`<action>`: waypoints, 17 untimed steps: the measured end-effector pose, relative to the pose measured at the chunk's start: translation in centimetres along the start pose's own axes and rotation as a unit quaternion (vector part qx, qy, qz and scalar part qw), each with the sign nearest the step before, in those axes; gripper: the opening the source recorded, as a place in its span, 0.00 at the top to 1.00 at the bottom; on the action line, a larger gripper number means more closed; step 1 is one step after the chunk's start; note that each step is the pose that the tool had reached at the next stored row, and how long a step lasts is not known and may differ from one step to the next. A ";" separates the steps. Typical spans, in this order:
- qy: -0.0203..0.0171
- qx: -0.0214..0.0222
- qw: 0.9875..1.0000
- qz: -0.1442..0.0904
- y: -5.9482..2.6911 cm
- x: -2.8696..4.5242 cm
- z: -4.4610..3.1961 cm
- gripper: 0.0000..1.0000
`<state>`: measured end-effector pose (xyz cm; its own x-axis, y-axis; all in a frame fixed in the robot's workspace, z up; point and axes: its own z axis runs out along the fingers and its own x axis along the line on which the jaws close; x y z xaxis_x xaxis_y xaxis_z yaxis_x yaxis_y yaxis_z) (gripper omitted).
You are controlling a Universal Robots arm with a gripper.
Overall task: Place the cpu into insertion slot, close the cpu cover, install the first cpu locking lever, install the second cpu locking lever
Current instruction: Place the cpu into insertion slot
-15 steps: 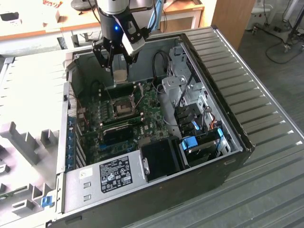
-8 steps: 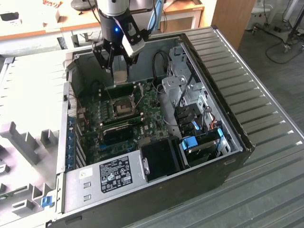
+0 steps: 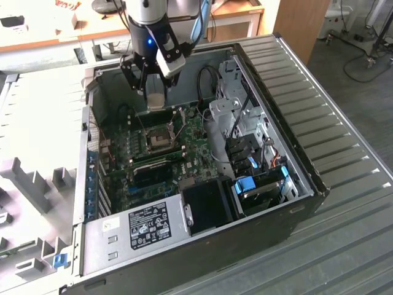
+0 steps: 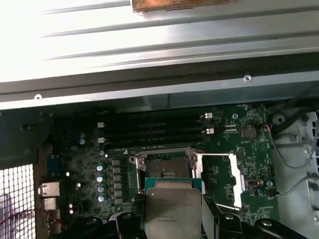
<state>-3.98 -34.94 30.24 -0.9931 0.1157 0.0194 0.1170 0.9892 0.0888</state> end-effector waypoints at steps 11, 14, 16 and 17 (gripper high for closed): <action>-0.009 -0.002 0.995 0.098 -0.02 -0.01 0.23 0.46; -0.009 -0.002 0.995 0.100 -0.02 -0.01 0.23 0.46; -0.009 -0.002 0.995 0.100 -0.02 -0.01 0.23 0.46; -0.009 -0.002 0.995 0.100 -0.02 0.00 0.23 0.46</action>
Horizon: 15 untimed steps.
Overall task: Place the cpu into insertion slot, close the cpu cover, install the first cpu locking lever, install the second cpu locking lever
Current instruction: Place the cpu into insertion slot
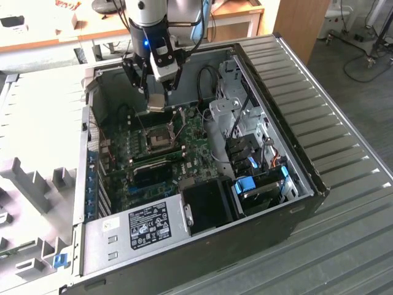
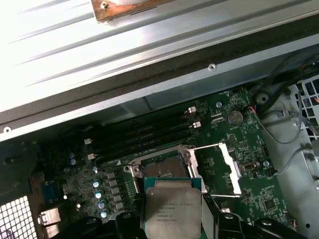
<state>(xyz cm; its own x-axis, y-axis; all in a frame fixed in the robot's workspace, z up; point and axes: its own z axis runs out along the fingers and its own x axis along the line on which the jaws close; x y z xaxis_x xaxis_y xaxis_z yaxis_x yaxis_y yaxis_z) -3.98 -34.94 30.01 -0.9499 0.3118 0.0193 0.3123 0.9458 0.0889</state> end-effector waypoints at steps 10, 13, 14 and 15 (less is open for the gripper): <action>-0.004 -0.001 0.999 0.043 0.00 -0.01 0.05 0.46; -0.004 -0.001 0.999 0.043 0.00 0.00 0.05 0.46; -0.004 -0.001 0.999 0.044 0.00 0.00 0.05 0.46; -0.004 -0.001 0.999 0.045 -0.01 0.00 0.05 0.46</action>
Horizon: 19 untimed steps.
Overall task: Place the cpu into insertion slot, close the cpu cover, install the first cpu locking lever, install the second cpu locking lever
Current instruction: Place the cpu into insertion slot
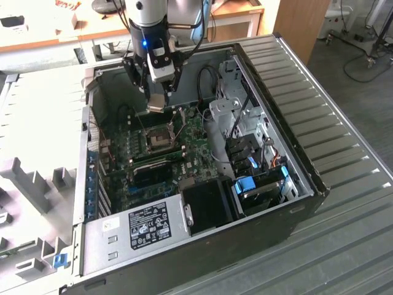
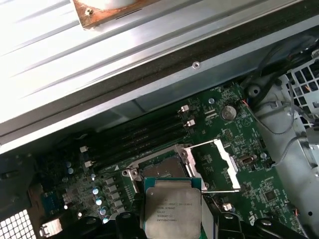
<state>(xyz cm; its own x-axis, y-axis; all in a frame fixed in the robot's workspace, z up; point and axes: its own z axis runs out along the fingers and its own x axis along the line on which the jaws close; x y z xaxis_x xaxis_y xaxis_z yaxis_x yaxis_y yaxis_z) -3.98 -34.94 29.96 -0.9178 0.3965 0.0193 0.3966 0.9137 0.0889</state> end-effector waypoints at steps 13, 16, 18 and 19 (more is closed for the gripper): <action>-0.003 -0.001 0.999 0.035 0.00 0.00 0.04 0.46; -0.005 -0.001 0.999 0.051 0.00 0.00 0.05 0.46; -0.005 -0.001 0.999 0.053 0.00 0.00 0.05 0.46; -0.005 -0.001 0.999 0.054 0.00 0.00 0.05 0.46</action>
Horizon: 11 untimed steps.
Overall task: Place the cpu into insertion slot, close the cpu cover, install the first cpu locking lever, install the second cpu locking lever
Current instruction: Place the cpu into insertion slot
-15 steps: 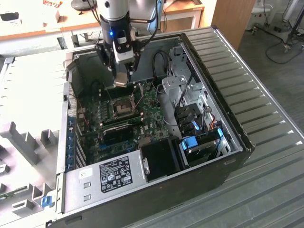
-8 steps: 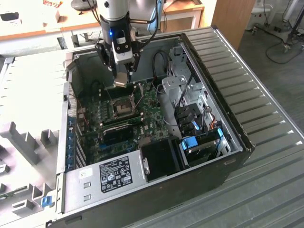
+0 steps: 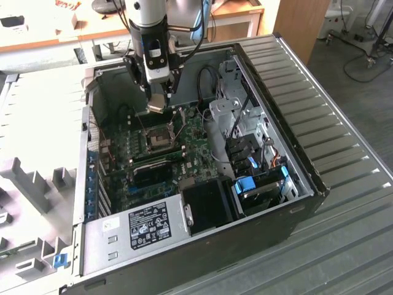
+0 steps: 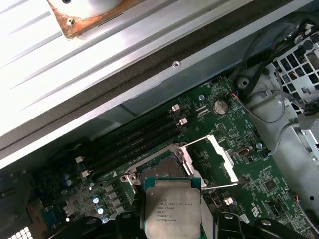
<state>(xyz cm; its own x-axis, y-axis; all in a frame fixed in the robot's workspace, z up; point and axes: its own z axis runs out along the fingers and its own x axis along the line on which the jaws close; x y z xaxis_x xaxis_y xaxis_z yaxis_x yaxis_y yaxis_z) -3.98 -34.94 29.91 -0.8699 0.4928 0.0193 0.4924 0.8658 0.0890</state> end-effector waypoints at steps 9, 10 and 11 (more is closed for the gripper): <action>-0.003 -0.001 0.999 0.032 0.00 0.00 0.03 0.46; -0.003 -0.001 0.999 0.034 0.00 0.00 0.03 0.46; -0.003 -0.001 0.999 0.034 0.00 0.00 0.03 0.46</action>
<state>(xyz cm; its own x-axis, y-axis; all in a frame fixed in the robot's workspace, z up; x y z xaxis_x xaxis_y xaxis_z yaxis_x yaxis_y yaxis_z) -3.98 -34.94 29.87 -0.8347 0.5504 0.0193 0.5498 0.8306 0.0889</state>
